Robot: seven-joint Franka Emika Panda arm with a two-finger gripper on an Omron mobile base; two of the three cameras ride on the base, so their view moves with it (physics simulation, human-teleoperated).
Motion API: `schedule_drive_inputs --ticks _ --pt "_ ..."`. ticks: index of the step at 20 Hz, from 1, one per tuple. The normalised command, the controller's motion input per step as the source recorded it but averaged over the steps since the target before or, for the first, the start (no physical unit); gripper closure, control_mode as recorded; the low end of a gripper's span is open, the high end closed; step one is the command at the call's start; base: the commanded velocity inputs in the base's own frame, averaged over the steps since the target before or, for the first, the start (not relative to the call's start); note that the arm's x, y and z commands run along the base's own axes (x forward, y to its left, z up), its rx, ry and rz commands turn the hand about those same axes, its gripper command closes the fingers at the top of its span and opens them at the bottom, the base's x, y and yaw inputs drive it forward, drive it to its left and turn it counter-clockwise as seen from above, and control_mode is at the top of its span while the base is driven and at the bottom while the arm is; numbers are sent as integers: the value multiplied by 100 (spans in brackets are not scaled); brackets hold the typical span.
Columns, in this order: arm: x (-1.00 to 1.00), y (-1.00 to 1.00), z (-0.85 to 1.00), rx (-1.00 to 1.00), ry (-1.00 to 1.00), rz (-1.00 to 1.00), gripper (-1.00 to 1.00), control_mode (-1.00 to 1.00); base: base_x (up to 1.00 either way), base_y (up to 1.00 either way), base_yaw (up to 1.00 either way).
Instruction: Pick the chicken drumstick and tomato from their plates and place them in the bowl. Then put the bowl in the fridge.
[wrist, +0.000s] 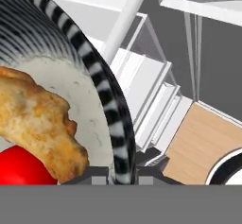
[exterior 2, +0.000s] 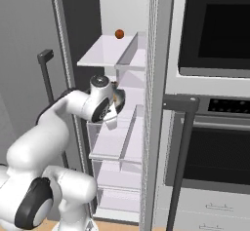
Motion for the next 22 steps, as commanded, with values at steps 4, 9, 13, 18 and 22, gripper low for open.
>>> schedule_drive_inputs --ticks 4,9,13,18,22 --pt "58 -4 -8 1 0 -3 100 -100 0 0 0" --pt "43 -9 -17 4 0 -3 100 -100 0 0 0" --pt "32 0 -40 2 0 -4 100 -100 0 0 0" --pt "33 0 -20 0 0 -4 100 -100 0 0 0" --pt "51 0 0 1 0 -1 100 -100 0 0 0"
